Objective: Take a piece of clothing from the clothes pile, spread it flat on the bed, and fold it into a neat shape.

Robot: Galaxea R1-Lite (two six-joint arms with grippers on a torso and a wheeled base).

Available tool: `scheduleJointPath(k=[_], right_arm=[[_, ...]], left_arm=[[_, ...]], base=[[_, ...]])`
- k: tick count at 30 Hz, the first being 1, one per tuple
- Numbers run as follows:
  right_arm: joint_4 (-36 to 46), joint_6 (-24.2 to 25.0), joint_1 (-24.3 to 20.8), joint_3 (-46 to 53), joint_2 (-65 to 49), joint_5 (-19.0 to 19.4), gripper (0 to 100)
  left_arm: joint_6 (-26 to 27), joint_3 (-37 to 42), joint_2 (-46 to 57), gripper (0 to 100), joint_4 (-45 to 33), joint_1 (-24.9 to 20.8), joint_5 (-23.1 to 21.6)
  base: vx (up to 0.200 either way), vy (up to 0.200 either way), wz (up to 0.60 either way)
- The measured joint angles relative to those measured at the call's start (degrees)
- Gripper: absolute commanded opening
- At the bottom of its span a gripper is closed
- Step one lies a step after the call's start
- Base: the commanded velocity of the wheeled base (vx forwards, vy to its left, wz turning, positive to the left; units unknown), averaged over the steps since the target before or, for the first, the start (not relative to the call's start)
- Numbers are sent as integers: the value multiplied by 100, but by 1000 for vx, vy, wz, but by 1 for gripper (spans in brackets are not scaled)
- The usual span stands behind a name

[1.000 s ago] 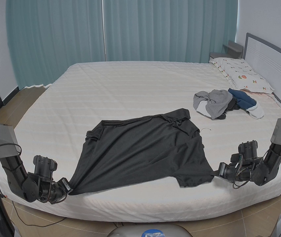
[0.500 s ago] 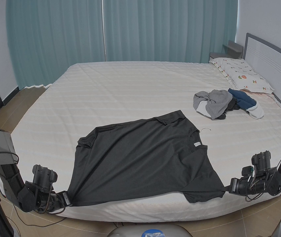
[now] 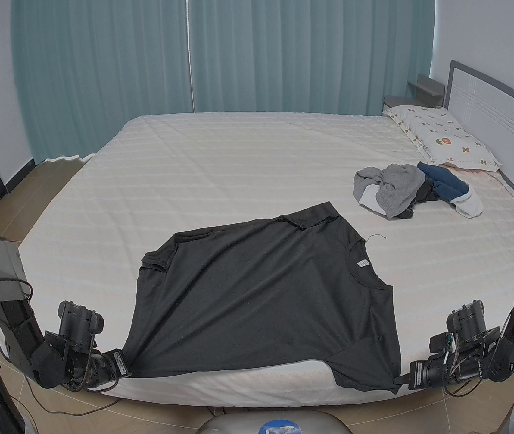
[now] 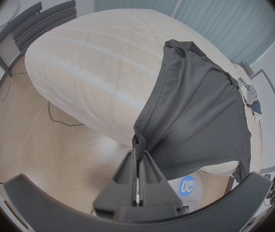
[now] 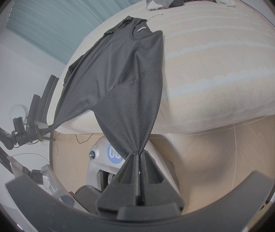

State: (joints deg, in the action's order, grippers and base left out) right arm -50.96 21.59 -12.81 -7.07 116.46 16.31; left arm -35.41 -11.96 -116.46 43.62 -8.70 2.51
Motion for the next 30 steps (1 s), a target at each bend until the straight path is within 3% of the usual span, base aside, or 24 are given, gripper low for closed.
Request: scheduleJointPath(k=[9, 10, 20, 25, 30], right_arm=[[-35, 16, -293, 145, 30, -55, 0], [-41, 24, -300, 137, 46, -55, 100], [-247, 345, -254, -249, -85, -30, 100], [-258, 1011, -251, -673, -289, 13, 100], [-436, 2255, -322, -1065, -304, 137, 100]], left_arm=[[-9, -5, 11, 0, 4, 13, -5], [-9, -2, 15, 100, 4, 16, -5], [-55, -39, 41, 100, 17, 11, -16], [-61, -96, 96, 100, 63, 22, -33], [-299, -146, 245, 100, 266, 50, -66]], base=[[0, 0, 0], [0, 0, 0], [0, 0, 0], [0, 0, 0], [40, 0, 0]])
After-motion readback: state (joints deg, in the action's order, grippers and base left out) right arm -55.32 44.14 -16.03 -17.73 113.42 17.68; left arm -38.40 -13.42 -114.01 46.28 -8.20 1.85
